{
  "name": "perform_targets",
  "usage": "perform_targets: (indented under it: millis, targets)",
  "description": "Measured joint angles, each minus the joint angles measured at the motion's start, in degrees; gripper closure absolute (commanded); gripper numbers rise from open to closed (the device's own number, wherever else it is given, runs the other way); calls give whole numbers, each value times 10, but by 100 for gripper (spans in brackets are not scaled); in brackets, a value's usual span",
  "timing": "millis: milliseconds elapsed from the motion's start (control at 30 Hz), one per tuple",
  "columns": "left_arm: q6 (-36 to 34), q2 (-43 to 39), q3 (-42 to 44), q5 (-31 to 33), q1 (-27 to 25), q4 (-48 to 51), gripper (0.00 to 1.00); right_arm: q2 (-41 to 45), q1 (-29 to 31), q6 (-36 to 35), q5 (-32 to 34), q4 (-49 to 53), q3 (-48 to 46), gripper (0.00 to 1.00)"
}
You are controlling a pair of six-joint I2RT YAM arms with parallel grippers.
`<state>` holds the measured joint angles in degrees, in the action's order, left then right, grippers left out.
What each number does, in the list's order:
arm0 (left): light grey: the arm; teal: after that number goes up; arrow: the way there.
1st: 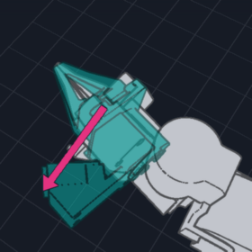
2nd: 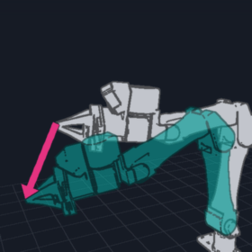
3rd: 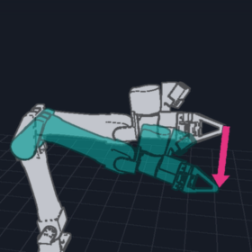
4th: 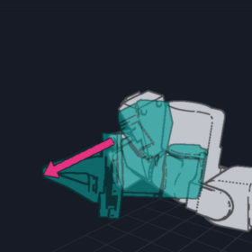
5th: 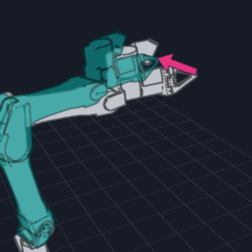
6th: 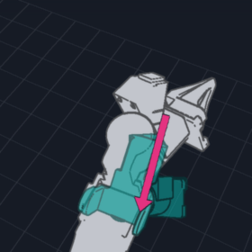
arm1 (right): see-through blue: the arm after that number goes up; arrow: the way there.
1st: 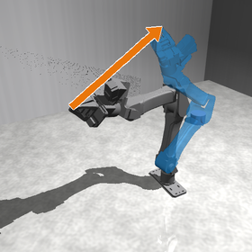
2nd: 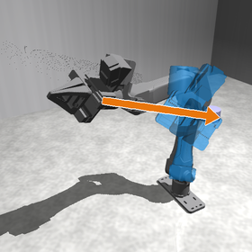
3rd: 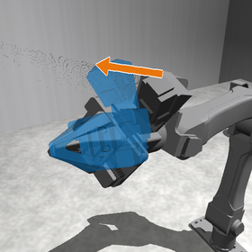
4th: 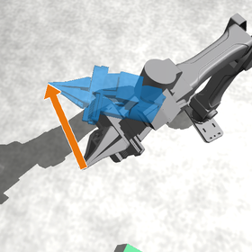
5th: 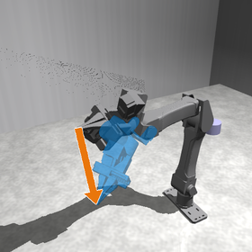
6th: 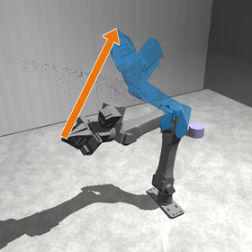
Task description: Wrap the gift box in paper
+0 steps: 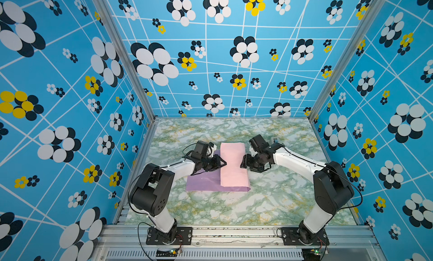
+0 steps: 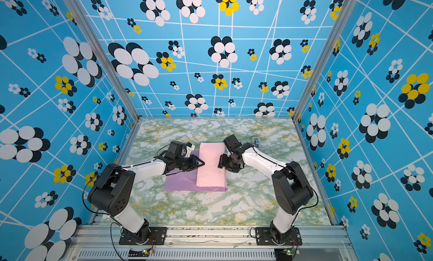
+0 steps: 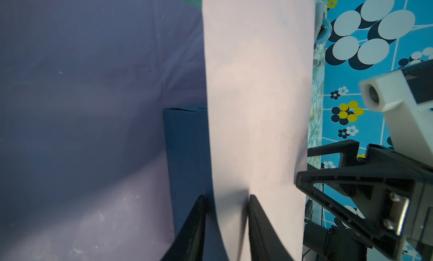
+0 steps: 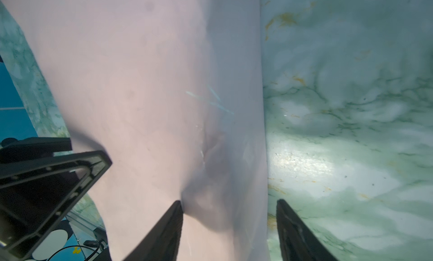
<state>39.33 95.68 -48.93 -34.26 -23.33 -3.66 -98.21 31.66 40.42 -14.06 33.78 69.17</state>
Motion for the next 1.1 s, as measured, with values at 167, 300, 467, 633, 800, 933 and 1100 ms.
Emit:
perform_targets:
  millis: [167,300,467,633,800,933,1100]
  targets:
    - [1,0,0,0,0,-2,69,-5,-6,1,-33,3,13,34]
    - [1,0,0,0,0,-2,69,-26,0,16,-56,3,17,31]
    - [2,1,0,2,0,-10,69,-32,10,37,-62,4,16,50]
    - [11,3,2,5,0,-23,67,-32,9,36,-54,5,15,33]
    - [27,5,5,4,-2,-36,66,-36,2,30,-47,11,19,32]
    - [47,8,9,5,-11,-54,66,-42,-7,13,-39,30,32,32]
    - [73,23,9,6,-30,-86,64,-42,-23,-6,-28,46,39,33]
